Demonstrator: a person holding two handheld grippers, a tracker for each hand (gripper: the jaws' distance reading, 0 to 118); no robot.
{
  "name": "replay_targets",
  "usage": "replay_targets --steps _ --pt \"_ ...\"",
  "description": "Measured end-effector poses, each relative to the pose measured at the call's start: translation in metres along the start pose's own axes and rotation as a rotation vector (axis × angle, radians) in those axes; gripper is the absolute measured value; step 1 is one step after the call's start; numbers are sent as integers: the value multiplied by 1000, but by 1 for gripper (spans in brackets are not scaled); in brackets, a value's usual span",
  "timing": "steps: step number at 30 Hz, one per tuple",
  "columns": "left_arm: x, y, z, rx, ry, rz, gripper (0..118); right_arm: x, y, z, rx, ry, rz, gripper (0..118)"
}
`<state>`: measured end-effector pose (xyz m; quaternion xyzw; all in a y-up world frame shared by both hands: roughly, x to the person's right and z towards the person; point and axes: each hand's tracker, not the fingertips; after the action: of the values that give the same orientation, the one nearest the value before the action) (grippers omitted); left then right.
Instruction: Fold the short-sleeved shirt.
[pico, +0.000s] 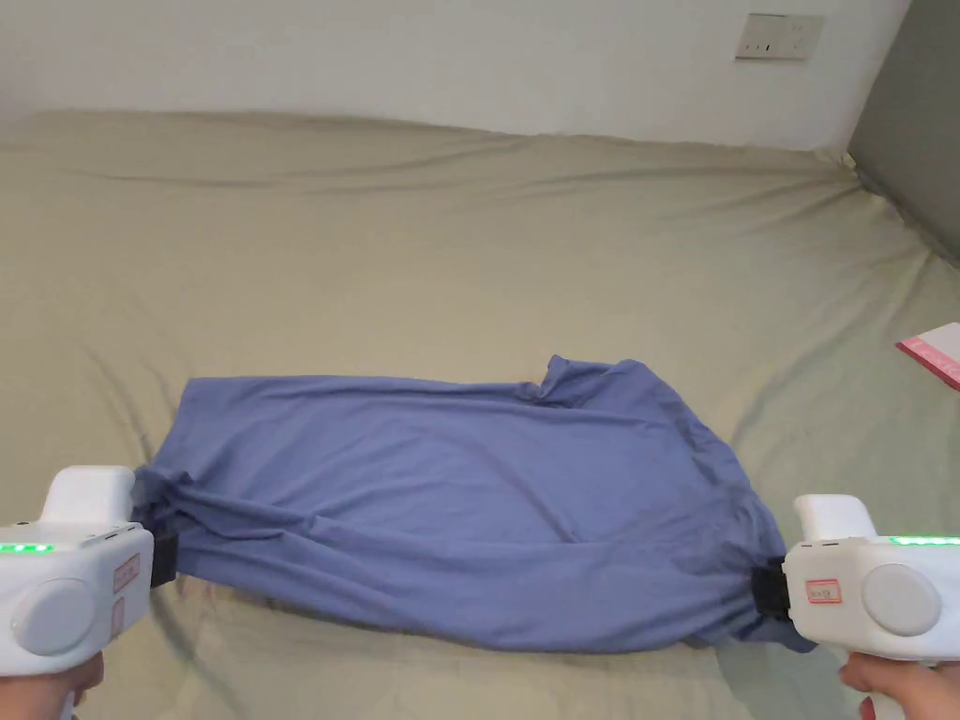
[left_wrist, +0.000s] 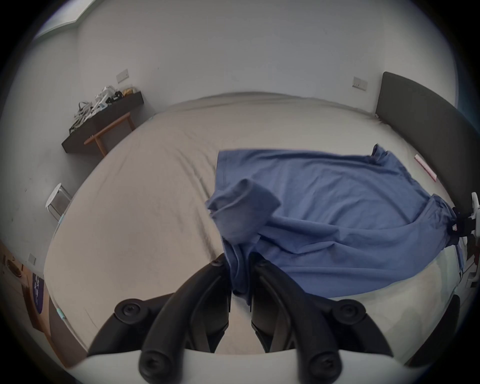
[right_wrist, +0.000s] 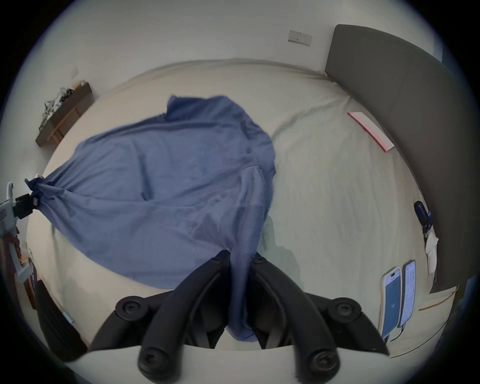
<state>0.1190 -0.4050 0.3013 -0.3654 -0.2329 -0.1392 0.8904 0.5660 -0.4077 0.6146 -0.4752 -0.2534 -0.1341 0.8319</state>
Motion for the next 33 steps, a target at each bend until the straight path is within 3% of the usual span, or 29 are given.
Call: replay_targets --steps 10,17,20,27,29,30,31,32,33 --pt "-12 -19 72 -17 -42 -62 10 11 -38 83 -12 30 -60 14" --pt "-22 -110 36 -233 -24 -107 10 1 -102 35 -161 49 -88 14" --pt "-23 -137 18 -315 -19 -134 10 -3 -115 16 -196 9 -51 14" --pt "-21 -138 11 -335 -16 -163 10 3 -119 -20 -245 -20 -12 16" --pt "-24 -134 14 -346 -30 -139 11 1 -116 -20 -252 -25 -22 35" --pt "-25 -131 17 -344 -31 -129 13 -1 -112 -15 -252 -42 -17 58" --pt "-26 -126 22 -330 -34 -113 13 -1 -107 -10 -243 -89 4 58" --pt "-27 -119 27 -293 -34 -91 16 1 -100 -4 -201 -140 27 68" --pt "-26 -112 35 -261 -17 -76 25 2 -92 5 -137 -120 17 84"
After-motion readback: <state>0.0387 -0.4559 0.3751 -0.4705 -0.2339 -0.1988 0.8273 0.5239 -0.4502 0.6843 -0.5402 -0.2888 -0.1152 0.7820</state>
